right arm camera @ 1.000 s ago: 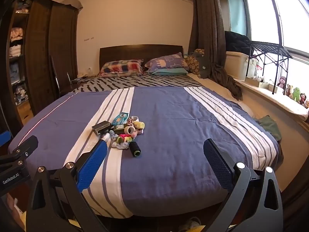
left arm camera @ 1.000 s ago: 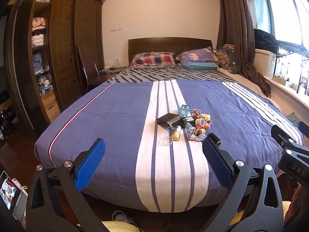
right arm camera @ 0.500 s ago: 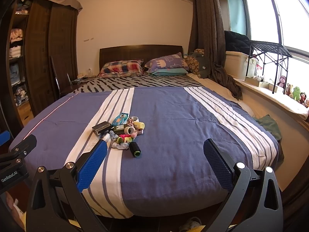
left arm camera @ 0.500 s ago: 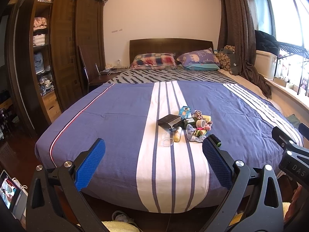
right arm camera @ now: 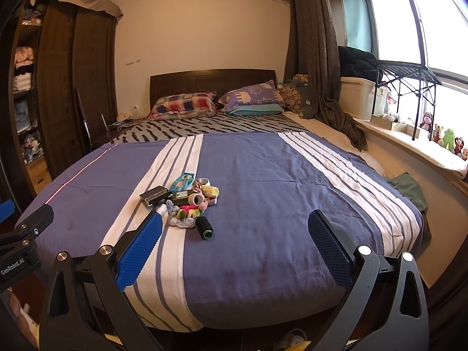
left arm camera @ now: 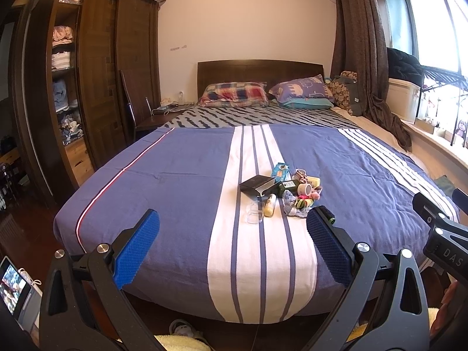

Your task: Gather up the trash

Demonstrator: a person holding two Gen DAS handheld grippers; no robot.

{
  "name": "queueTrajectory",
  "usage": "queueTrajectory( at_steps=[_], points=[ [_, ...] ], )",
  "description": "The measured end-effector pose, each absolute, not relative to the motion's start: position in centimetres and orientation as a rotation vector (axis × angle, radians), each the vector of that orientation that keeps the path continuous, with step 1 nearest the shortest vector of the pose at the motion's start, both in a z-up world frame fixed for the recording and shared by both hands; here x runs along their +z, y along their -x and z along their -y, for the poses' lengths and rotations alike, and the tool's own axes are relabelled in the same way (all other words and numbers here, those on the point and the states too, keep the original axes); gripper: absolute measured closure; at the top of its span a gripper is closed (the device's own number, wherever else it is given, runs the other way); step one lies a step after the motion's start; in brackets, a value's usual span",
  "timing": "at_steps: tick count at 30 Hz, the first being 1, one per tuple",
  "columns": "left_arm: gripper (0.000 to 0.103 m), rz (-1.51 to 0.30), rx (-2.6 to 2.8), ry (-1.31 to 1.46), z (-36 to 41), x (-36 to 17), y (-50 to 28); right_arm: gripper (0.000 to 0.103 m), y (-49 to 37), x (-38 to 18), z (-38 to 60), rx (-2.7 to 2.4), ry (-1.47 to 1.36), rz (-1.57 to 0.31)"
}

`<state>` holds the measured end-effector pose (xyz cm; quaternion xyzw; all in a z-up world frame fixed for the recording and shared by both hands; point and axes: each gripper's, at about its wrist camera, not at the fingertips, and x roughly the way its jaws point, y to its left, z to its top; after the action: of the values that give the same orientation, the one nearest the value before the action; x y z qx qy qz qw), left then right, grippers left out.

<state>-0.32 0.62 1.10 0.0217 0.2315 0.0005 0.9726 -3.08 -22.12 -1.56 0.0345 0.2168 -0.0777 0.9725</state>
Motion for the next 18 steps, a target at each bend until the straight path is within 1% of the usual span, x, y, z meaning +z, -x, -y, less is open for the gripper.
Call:
queueTrajectory(
  at_steps=[18],
  points=[
    [0.008, -0.457, 0.002, -0.048, -0.70, 1.36, 0.35, 0.003, 2.98, -1.27, 22.09, -0.154, -0.071, -0.434]
  ],
)
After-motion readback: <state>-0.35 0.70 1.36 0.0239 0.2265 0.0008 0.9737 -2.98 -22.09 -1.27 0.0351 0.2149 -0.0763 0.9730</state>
